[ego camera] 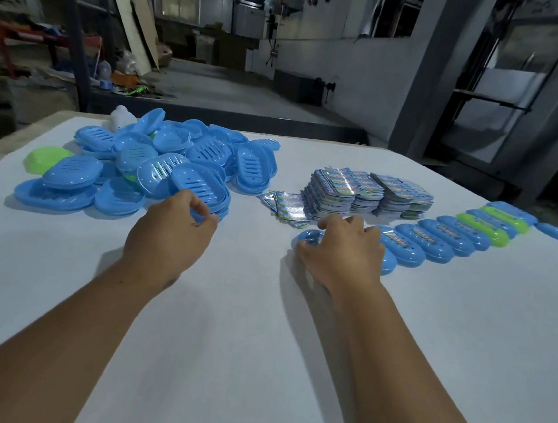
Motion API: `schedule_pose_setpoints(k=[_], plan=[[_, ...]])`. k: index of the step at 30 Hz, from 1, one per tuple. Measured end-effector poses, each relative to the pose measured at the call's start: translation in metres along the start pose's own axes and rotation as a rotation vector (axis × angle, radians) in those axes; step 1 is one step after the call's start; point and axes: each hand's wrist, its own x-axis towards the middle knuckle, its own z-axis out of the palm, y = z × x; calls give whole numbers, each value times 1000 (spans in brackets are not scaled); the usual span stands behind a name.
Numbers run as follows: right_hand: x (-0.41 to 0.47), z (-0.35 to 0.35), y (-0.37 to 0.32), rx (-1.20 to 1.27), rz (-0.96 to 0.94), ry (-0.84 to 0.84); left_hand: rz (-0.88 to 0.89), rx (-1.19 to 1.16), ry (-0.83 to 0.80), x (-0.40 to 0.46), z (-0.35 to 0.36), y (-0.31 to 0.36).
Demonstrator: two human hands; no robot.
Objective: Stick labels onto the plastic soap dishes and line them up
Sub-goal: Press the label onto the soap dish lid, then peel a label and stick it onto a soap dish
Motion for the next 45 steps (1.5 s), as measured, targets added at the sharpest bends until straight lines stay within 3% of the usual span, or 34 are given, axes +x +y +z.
schedule_pose_setpoints(k=[10,14,18,24,29,34,37,41,45], plan=[[19,0,23,19,84,61,17,13,-12,1,1,0],[20,5,17,84,46,169,25,33,-8,2,2,-2],[20,9,0,231,-45,254,57,126,23,5,3,-4],[10,27,-28,357,-262,173,248,262,158,16,3,-11],[6,36,-52,359,-412,124,315,452,154,28,0,-20],[15,38,-69,373,-502,109,362,426,161,35,-2,-21],[18,40,-72,429,-524,121,380,224,245,34,-4,-18],[18,43,-69,567,-569,142,262,-235,365,30,-12,-9],[22,42,-67,591,-623,130,91,-738,201,23,-13,5]])
